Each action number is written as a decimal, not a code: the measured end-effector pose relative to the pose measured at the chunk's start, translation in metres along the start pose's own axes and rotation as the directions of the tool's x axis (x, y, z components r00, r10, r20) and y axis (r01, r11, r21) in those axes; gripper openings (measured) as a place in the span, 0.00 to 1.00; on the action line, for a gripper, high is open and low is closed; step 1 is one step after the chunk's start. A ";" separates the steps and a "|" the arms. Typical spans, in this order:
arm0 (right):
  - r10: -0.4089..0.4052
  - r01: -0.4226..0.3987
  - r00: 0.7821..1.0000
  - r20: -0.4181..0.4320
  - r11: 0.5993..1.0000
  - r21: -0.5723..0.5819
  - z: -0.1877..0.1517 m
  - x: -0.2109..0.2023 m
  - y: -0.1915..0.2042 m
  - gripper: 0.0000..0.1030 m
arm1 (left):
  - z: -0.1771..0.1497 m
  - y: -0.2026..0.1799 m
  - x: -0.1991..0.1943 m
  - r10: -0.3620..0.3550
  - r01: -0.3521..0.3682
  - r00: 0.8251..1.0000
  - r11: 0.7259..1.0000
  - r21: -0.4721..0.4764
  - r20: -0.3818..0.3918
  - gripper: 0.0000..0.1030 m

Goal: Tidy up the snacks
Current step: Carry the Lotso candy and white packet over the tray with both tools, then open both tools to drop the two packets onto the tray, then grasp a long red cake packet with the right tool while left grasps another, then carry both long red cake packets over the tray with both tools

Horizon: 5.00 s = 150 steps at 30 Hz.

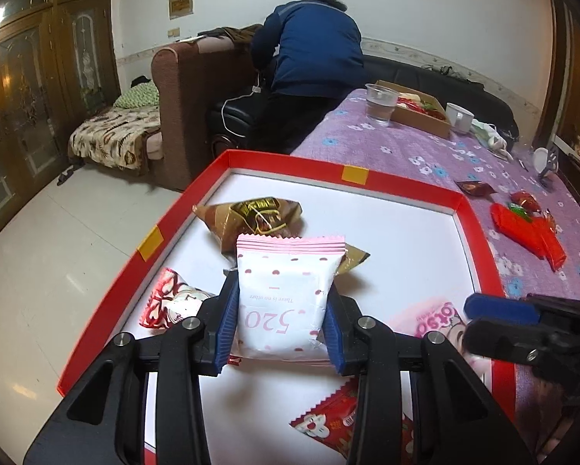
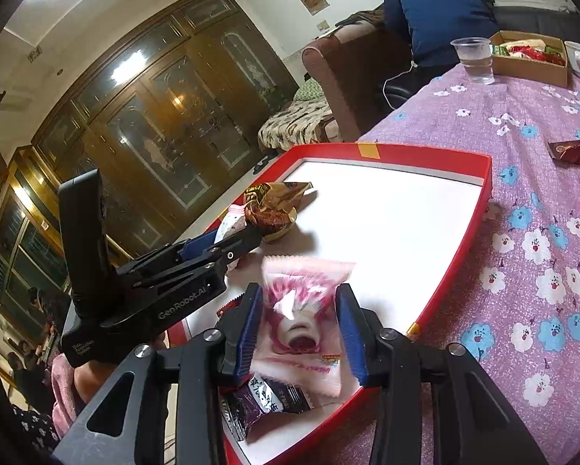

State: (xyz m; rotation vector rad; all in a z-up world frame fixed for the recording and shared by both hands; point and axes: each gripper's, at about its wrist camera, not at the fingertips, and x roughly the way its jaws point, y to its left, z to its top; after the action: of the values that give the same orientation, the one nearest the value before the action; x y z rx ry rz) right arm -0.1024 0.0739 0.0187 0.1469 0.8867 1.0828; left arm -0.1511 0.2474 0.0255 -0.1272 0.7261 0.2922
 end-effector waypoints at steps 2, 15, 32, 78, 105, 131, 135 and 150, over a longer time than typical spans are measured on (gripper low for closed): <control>-0.008 0.008 1.000 0.014 1.000 0.007 0.001 -0.003 -0.002 0.52 | 0.000 0.000 0.001 0.004 -0.004 1.000 1.000 -0.006 -0.003 0.43; -0.057 0.044 0.994 0.098 0.991 0.129 0.004 -0.047 -0.040 0.62 | 0.011 -0.034 -0.032 0.012 -0.027 0.987 0.996 0.089 0.160 0.76; -0.665 0.621 0.747 0.014 0.705 0.343 -0.020 -0.189 -0.191 0.70 | -0.003 -0.168 -0.023 -0.166 0.156 0.986 0.895 0.418 -0.012 0.77; -0.576 0.574 0.812 -0.088 0.764 0.296 0.005 -0.183 -0.238 0.54 | 0.058 -0.340 0.111 -0.237 0.665 0.742 0.144 0.733 -0.627 0.97; -0.708 0.715 0.699 -0.101 0.688 0.122 0.004 -0.163 -0.221 0.49 | 0.019 -0.312 0.048 -0.258 0.557 0.817 0.585 0.590 -0.515 0.64; -0.468 0.450 0.883 -0.038 0.820 0.354 0.005 -0.183 -0.235 0.46 | 0.023 -0.262 -0.010 -0.368 0.447 0.894 0.759 0.473 -0.255 0.15; -0.508 0.492 0.860 -0.046 0.802 0.338 0.004 -0.180 -0.232 0.46 | 0.021 -0.252 0.005 -0.346 0.437 0.895 0.805 0.401 -0.282 0.21; -0.513 0.499 0.856 -0.053 0.798 0.336 0.004 -0.180 -0.232 0.46 | -0.003 -0.272 0.036 -0.296 0.404 0.907 0.815 0.415 -0.300 0.47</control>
State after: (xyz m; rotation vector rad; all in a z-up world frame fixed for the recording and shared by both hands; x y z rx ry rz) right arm 0.0330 -0.1863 0.0027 0.2022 0.9985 0.4145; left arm -0.0446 -0.0042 0.0030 0.1727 0.9610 -0.2680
